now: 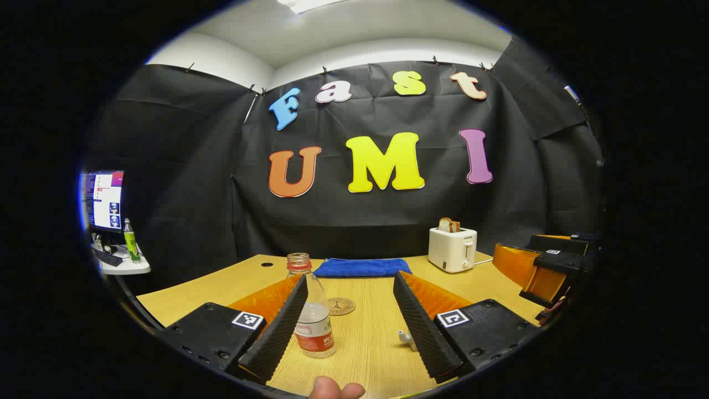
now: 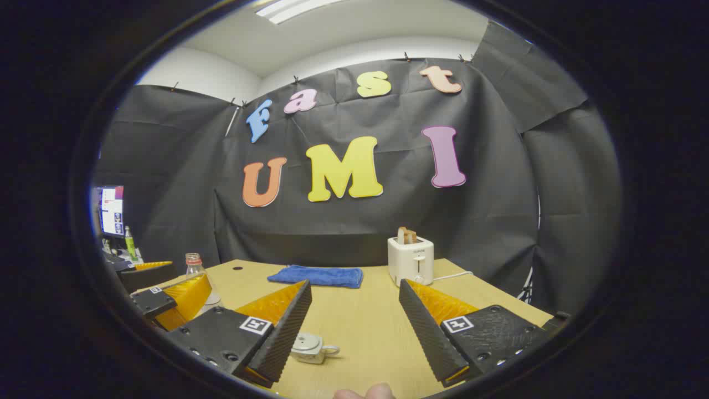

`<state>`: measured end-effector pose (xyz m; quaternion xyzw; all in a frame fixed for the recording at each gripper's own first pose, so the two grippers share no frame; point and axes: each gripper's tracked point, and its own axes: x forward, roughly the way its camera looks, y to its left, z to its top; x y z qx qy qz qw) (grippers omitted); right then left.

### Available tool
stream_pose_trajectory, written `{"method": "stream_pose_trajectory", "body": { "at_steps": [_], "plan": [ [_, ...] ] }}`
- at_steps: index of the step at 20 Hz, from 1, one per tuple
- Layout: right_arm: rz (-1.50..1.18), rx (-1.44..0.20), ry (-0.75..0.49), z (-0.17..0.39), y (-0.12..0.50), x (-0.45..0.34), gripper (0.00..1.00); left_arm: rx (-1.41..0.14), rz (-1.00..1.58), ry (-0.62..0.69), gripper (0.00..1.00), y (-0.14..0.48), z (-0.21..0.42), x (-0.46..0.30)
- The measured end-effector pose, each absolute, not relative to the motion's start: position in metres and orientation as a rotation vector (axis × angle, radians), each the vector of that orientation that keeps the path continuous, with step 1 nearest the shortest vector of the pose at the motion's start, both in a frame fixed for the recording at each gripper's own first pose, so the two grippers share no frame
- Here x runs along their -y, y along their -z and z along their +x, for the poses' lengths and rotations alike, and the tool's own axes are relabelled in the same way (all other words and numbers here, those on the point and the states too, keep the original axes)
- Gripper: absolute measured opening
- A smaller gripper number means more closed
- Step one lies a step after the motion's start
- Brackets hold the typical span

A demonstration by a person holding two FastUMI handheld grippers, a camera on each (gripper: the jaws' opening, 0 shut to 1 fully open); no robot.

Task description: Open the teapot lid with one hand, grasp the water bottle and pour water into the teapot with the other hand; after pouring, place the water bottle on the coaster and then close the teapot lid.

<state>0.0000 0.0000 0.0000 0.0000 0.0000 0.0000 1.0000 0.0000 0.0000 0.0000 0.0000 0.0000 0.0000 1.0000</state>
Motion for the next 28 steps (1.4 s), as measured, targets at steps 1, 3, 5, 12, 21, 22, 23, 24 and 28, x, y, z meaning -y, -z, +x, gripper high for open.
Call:
{"method": "stream_pose_trajectory", "body": {
  "at_steps": [1, 3, 5, 12, 21, 22, 23, 24, 28],
  "plan": [
    [0.003, -0.001, 0.002, 0.001, 0.000, 0.000, 0.96, -0.001, -0.001, -0.001, 0.98, 0.000, 0.000, -0.001],
    [0.000, -0.003, 0.006, 0.000, 0.001, 0.000, 0.96, 0.003, -0.003, 0.003, 0.98, -0.002, -0.001, 0.001],
    [-0.009, -0.002, 0.007, -0.001, 0.001, 0.000, 0.94, 0.000, -0.013, 0.018, 0.98, 0.000, 0.000, 0.004],
    [-0.023, 0.018, -0.001, -0.004, -0.004, -0.006, 0.96, -0.006, -0.015, 0.009, 0.98, -0.001, -0.001, -0.002],
    [-0.028, -0.009, -0.015, -0.003, 0.006, -0.010, 0.96, -0.021, -0.008, 0.002, 0.98, 0.004, 0.000, -0.003],
    [-0.035, -0.012, -0.018, -0.002, 0.008, -0.011, 0.96, -0.025, -0.007, 0.001, 0.98, 0.005, 0.001, -0.002],
    [-0.042, -0.017, -0.018, -0.002, 0.010, -0.012, 0.96, -0.026, -0.007, 0.002, 0.98, 0.005, 0.001, -0.003],
    [-0.046, -0.021, -0.020, -0.002, 0.013, -0.012, 0.96, -0.025, -0.008, 0.000, 0.98, 0.004, 0.000, -0.002],
    [-0.057, -0.051, -0.031, 0.005, 0.029, -0.019, 0.96, -0.022, -0.009, -0.003, 0.98, 0.001, -0.001, -0.008]
  ]
}}
